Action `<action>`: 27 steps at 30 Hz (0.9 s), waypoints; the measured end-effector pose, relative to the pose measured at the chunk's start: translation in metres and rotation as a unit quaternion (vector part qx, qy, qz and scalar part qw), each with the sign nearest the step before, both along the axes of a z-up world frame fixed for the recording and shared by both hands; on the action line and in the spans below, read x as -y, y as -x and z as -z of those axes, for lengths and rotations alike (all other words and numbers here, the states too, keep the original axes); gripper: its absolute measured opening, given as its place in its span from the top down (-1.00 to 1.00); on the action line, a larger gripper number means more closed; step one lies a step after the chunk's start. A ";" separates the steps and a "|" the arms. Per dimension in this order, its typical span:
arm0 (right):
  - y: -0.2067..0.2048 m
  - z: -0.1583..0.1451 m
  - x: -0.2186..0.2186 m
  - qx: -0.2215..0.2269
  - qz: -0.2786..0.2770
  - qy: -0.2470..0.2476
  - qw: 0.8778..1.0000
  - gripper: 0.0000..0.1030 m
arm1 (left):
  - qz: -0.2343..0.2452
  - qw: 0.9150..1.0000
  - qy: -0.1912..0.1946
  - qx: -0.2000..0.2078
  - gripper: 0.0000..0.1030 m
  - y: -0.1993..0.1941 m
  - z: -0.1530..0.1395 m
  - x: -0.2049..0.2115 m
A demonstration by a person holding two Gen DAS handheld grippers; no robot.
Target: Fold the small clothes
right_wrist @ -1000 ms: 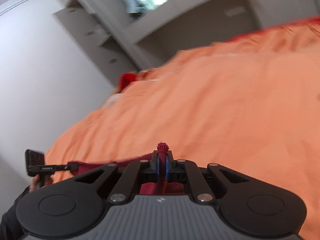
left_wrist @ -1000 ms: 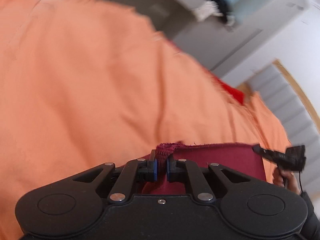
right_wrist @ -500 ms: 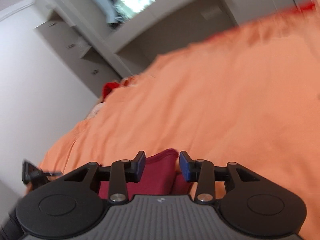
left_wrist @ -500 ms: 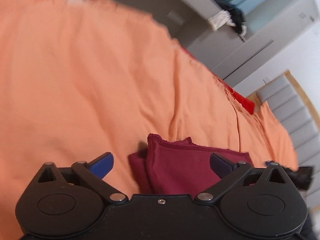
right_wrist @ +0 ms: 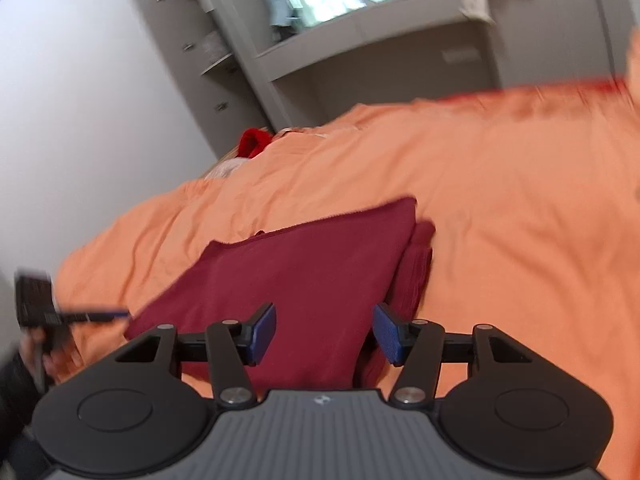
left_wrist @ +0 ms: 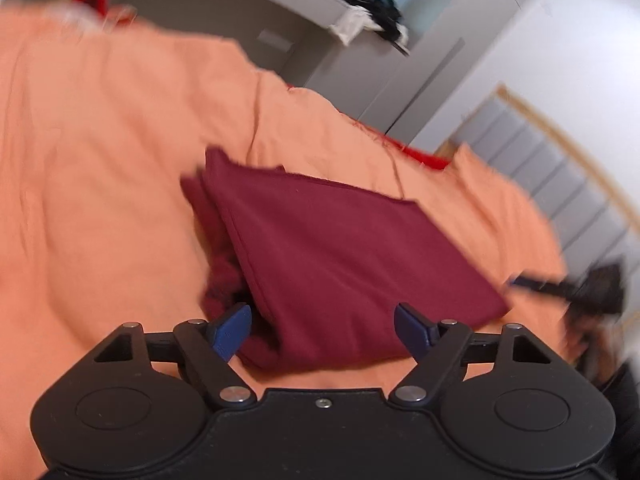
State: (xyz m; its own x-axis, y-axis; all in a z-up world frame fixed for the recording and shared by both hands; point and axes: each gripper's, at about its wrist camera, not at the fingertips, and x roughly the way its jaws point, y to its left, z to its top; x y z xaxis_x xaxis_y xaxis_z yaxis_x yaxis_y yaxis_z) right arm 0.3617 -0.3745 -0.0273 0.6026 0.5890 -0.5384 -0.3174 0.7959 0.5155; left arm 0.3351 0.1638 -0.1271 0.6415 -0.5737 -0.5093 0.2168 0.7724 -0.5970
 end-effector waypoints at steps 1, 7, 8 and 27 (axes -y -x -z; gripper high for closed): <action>0.001 0.004 0.008 -0.014 0.010 -0.015 1.000 -0.13 | -0.007 1.000 0.024 -0.013 -0.55 -0.001 0.003 -0.003; -0.001 0.016 0.025 -0.025 0.035 -0.034 0.998 -0.13 | -0.028 0.997 0.056 -0.047 -0.55 -0.011 0.017 0.004; 0.000 0.020 0.032 -0.029 0.037 -0.048 0.998 -0.13 | -0.027 0.996 0.065 -0.050 -0.54 -0.011 0.020 0.005; 0.011 0.029 0.025 -0.039 -0.019 -0.063 0.997 0.90 | -0.058 0.988 0.056 -0.134 0.85 -0.011 0.043 -0.014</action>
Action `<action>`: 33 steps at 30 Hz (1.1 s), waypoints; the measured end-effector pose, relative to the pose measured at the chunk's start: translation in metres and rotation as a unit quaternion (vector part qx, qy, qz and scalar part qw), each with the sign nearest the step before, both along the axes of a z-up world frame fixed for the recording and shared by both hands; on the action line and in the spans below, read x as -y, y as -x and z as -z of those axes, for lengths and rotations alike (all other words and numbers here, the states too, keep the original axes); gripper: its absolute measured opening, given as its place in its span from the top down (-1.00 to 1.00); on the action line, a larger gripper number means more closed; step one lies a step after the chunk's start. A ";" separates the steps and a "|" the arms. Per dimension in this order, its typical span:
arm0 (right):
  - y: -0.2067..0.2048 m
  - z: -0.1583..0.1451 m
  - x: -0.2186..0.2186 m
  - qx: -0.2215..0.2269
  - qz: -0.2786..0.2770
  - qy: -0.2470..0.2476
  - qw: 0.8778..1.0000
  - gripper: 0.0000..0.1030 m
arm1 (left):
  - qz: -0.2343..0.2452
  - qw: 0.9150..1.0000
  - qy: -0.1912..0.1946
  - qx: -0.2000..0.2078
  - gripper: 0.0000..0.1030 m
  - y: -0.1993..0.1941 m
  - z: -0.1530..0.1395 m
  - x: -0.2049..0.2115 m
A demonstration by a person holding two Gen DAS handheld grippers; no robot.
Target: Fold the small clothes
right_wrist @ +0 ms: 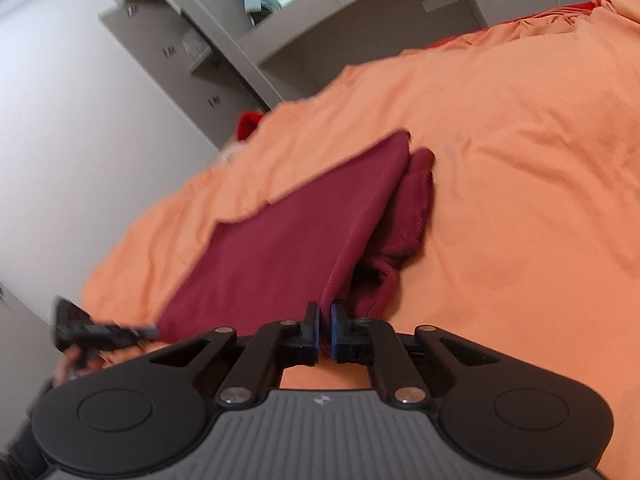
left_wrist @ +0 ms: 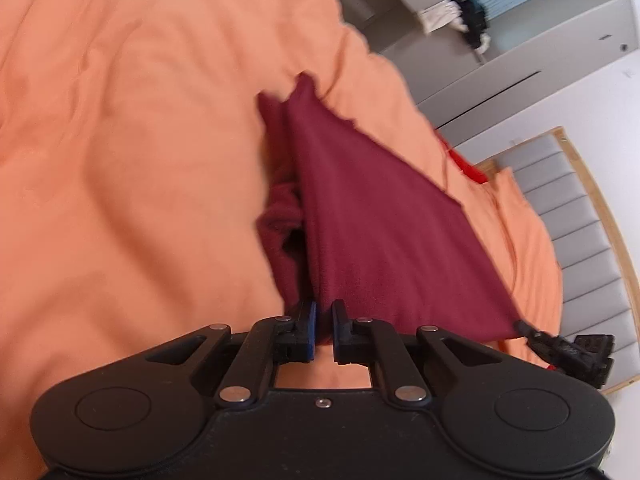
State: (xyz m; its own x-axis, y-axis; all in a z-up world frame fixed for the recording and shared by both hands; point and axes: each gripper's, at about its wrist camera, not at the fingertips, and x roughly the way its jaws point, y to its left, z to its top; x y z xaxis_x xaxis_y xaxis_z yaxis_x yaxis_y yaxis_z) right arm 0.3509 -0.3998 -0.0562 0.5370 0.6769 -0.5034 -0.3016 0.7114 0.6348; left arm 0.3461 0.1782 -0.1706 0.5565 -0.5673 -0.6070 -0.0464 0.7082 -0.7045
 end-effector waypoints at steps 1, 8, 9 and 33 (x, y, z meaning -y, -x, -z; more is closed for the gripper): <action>0.000 0.000 0.003 -0.002 0.003 -0.002 1.000 0.90 | 0.001 1.000 0.001 -0.008 0.85 -0.001 0.003 -0.001; 0.000 0.025 -0.001 -0.034 -0.003 0.074 0.997 0.91 | 0.003 1.000 0.013 -0.023 0.83 -0.001 0.016 -0.010; -0.001 0.028 -0.001 -0.039 -0.005 0.075 0.996 0.91 | 0.002 1.000 0.017 -0.022 0.83 -0.001 0.018 -0.011; 0.088 -0.085 -0.073 0.195 0.056 0.115 0.972 -0.99 | -0.093 0.975 -0.136 0.148 -0.99 0.012 -0.093 0.028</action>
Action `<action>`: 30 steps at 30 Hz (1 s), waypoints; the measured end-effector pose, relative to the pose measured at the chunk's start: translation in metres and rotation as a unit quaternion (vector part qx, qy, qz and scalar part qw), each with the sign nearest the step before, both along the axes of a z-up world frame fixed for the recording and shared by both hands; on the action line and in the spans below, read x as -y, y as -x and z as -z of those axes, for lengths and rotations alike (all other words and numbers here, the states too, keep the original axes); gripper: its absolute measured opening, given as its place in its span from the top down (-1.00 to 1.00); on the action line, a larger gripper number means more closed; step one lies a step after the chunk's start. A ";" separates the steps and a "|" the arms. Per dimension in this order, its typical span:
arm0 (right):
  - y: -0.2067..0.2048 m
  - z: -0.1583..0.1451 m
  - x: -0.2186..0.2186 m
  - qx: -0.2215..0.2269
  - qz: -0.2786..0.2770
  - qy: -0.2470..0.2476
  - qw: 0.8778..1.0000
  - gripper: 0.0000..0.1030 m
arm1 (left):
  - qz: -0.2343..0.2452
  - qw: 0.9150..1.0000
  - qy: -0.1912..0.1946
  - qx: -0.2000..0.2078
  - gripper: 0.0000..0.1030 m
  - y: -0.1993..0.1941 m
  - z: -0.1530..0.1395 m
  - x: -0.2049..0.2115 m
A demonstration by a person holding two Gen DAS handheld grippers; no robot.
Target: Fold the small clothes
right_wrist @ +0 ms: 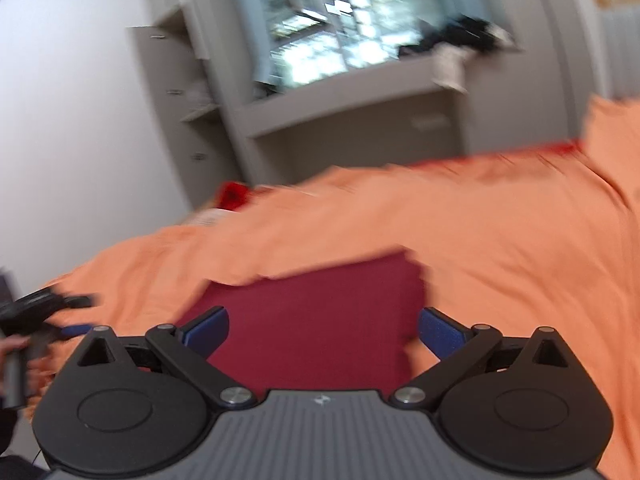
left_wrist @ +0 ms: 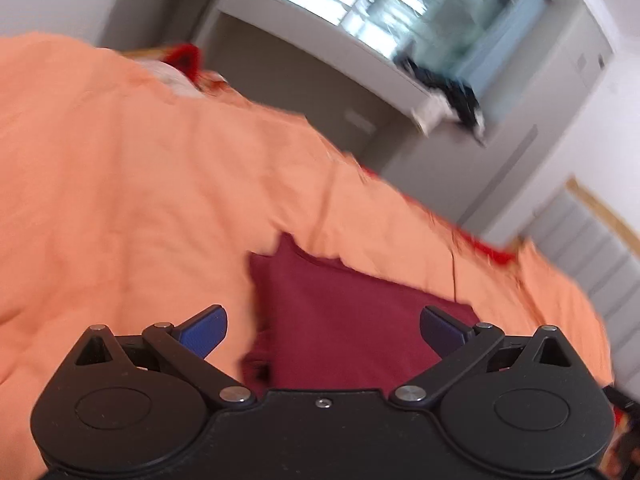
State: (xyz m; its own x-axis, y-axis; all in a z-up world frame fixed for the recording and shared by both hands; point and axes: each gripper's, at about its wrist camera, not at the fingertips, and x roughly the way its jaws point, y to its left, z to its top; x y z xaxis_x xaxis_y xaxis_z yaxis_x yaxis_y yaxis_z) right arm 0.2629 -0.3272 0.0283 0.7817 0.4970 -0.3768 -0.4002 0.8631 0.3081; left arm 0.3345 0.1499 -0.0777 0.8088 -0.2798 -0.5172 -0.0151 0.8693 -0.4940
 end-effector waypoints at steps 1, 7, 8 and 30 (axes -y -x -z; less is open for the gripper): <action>0.001 -0.004 -0.012 0.010 -0.016 0.003 1.000 -0.99 | 0.012 1.000 -0.012 -0.018 -0.99 -0.014 0.000 0.005; -0.002 0.011 -0.047 0.026 -0.053 0.035 0.998 -0.99 | 0.028 0.996 0.067 -0.046 -0.99 -0.050 0.025 0.004; -0.004 0.016 -0.045 0.015 -0.055 0.029 0.998 -0.99 | 0.036 0.994 0.091 -0.048 -0.99 -0.051 0.030 -0.001; -0.008 0.025 -0.036 0.014 -0.049 -0.024 0.998 -0.99 | 0.097 0.952 0.263 -0.121 -0.98 -0.143 0.134 -0.003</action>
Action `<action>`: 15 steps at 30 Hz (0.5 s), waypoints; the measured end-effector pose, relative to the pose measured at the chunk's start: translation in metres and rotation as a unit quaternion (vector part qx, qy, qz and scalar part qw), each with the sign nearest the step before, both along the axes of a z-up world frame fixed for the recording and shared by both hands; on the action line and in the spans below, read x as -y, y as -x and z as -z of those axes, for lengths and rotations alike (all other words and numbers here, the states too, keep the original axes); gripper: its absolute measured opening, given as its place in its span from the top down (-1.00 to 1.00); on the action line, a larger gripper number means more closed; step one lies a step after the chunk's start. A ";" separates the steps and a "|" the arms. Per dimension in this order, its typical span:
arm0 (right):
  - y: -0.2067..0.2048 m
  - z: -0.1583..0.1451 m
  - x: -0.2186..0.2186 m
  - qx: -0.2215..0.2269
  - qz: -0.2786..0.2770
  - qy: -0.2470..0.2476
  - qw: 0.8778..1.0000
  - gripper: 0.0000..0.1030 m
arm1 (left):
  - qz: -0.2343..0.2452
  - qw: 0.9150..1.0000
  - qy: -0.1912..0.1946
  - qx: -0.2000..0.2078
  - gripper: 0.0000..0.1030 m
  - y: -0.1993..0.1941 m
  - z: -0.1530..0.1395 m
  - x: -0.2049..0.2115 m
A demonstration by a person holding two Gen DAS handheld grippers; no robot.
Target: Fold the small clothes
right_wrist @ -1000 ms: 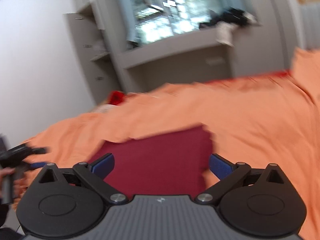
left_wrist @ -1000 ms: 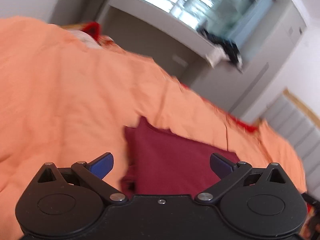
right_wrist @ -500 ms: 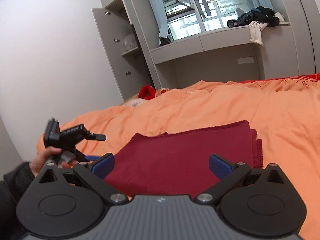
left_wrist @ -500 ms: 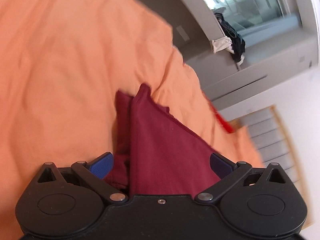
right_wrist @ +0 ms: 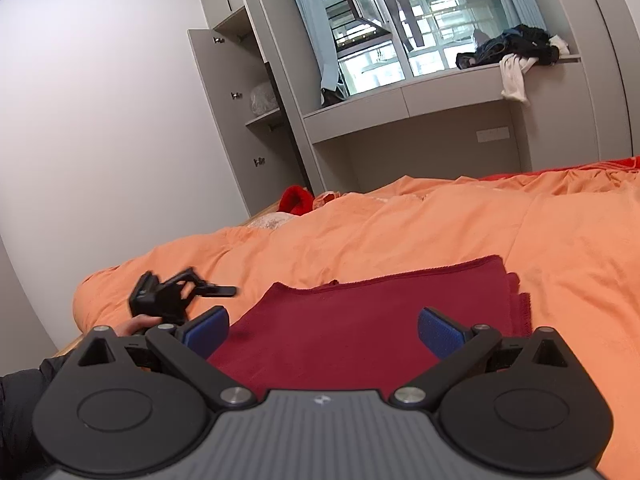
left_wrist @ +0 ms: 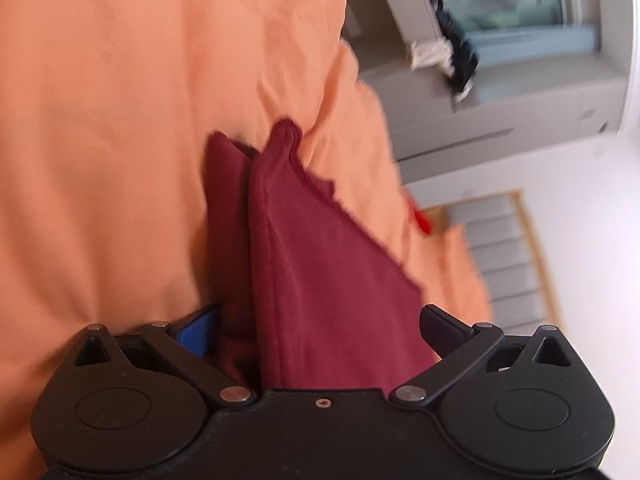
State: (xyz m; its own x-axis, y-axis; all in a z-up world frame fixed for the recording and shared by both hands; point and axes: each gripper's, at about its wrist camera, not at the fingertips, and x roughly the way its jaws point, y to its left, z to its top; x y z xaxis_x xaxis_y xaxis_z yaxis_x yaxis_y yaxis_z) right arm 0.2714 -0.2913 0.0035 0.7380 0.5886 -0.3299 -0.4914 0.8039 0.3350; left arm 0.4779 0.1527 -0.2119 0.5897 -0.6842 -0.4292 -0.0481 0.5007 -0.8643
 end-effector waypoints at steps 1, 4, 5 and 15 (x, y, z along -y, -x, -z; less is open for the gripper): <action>0.000 0.000 -0.003 0.001 -0.003 0.003 1.000 -0.99 | -0.001 1.000 -0.017 -0.001 -0.98 -0.005 0.000 0.008; -0.001 0.002 -0.010 0.005 -0.005 0.025 1.000 -0.99 | -0.012 0.999 -0.029 0.013 -0.72 -0.011 -0.005 0.018; -0.001 0.003 -0.012 0.006 -0.002 0.035 0.999 -0.99 | -0.007 1.000 -0.023 0.018 -0.10 -0.012 -0.008 0.018; -0.004 0.008 -0.014 -0.011 0.003 0.050 0.999 -0.99 | -0.015 0.999 -0.012 0.033 0.62 0.003 -0.032 0.019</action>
State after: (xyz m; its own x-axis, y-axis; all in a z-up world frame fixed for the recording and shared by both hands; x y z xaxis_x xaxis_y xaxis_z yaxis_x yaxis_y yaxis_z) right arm 0.2756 -0.2772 -0.0049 0.7330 0.5480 -0.4029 -0.4804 0.8365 0.2636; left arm 0.4750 0.1333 -0.1800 0.6369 -0.6565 -0.4043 -0.0063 0.5199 -0.8542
